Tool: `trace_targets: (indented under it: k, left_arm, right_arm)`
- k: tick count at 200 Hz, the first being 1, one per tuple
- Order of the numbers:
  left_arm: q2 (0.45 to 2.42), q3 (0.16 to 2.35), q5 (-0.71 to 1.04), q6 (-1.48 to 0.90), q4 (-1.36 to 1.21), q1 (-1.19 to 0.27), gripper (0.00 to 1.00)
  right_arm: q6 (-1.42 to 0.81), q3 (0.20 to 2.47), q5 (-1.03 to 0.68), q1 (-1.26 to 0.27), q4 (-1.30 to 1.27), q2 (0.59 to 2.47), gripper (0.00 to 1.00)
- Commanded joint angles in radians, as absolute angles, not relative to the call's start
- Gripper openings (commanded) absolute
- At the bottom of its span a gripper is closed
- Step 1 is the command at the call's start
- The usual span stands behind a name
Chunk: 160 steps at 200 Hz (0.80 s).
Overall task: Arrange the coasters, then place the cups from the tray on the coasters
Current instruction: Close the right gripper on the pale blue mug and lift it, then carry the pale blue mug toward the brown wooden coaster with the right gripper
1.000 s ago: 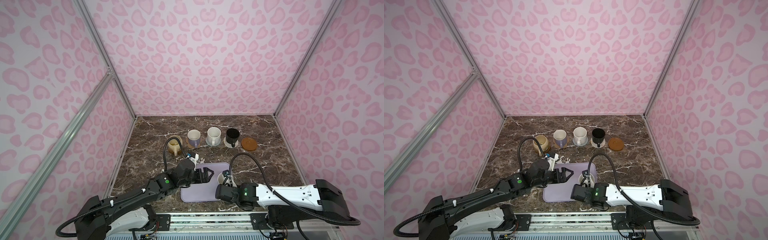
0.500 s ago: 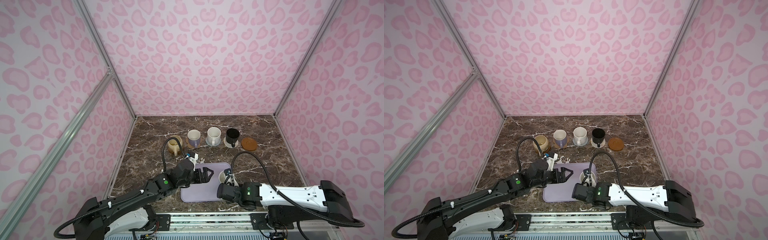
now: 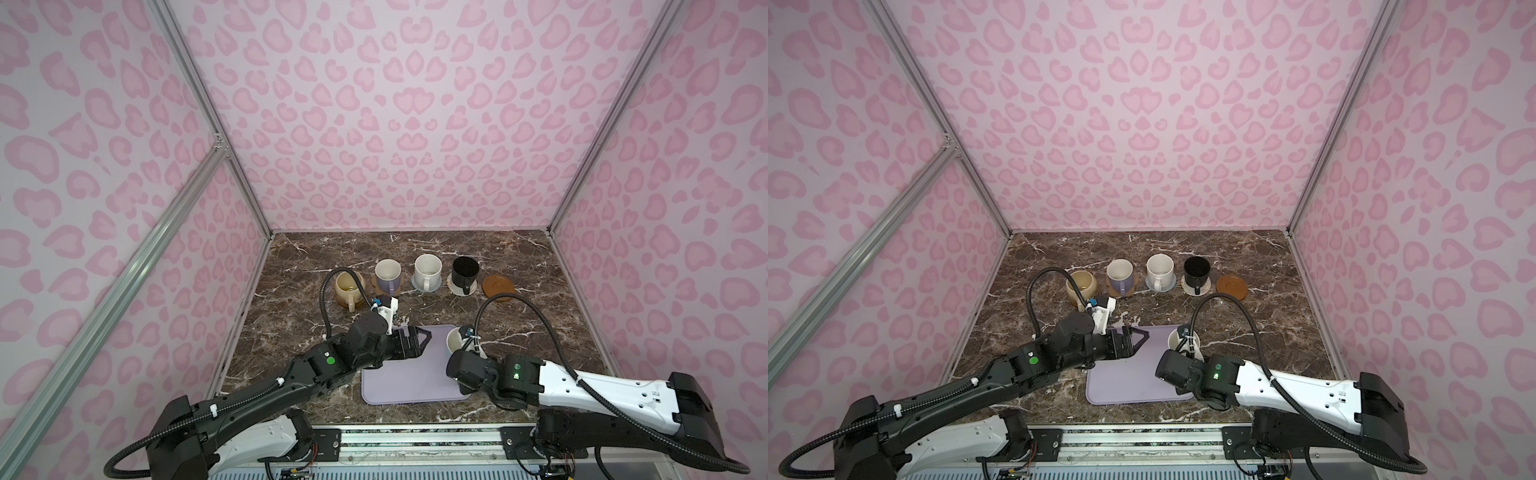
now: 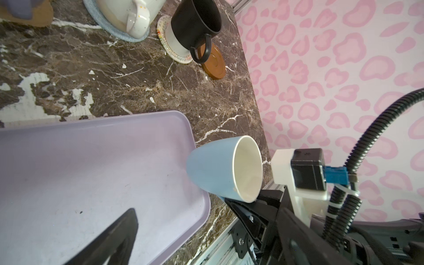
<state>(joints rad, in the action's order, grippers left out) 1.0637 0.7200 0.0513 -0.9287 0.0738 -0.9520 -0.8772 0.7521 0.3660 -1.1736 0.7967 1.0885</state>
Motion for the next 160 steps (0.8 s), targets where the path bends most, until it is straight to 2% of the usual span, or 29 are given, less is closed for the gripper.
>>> trace_targets:
  k: [1,49,97,160]
  left_arm:
    - [1.081,0.764,0.029,-0.901,0.067,-0.953,0.97]
    - [1.193,0.895,0.083,-0.839,0.071,-0.953,0.97]
    - [1.335,1.088,0.098,-0.772,0.148,-0.948,0.97]
    - [1.526,1.275,0.139,-0.749,0.145,-0.913,0.97]
  right_arm:
    - [-0.821,0.768,0.407,-1.125,0.817,1.054,0.0]
    - [-0.679,0.786,0.362,-0.924,0.829,0.979,0.0]
    - [-0.541,0.802,0.271,-0.678,0.756,0.98,0.0]
    - [-0.459,0.851,0.142,-0.413,0.607,1.138,0.0]
